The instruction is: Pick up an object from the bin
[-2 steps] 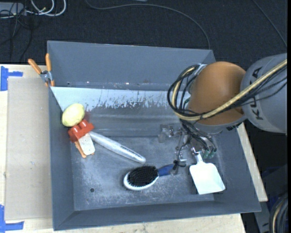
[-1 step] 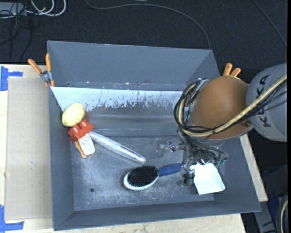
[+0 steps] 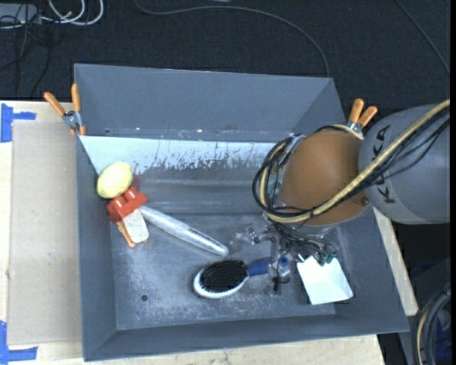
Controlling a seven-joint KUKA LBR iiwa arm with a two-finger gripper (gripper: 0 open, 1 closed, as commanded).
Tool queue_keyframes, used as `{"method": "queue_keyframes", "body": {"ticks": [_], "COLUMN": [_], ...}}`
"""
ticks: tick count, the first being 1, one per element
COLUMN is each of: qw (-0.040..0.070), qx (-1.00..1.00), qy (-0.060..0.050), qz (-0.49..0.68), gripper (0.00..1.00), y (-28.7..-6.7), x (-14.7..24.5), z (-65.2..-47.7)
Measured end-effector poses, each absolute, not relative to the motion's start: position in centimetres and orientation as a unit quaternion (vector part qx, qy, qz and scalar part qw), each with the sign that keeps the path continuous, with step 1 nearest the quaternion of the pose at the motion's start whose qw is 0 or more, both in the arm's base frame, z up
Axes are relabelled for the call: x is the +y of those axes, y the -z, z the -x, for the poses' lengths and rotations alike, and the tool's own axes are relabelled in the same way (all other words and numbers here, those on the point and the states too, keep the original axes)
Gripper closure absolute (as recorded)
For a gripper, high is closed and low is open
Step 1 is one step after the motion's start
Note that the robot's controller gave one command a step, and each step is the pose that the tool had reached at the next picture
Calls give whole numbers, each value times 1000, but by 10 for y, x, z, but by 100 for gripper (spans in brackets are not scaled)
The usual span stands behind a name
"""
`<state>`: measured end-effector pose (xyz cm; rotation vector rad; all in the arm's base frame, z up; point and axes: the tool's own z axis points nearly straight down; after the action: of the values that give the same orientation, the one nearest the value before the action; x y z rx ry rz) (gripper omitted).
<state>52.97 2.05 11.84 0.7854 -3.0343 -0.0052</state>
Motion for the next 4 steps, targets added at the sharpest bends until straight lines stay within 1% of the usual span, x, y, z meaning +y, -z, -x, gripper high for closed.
{"method": "queue_keyframes", "body": {"ticks": [1, 2, 4], "qw": [3, 5, 5], "qx": [-942, -932, -932], "qy": [2, 3, 3], "qz": [-335, -363, -362], "gripper": [0, 100, 100], "y": [-75, -69, -70], "x": [27, 42, 42], "z": [-530, -519, -519]}}
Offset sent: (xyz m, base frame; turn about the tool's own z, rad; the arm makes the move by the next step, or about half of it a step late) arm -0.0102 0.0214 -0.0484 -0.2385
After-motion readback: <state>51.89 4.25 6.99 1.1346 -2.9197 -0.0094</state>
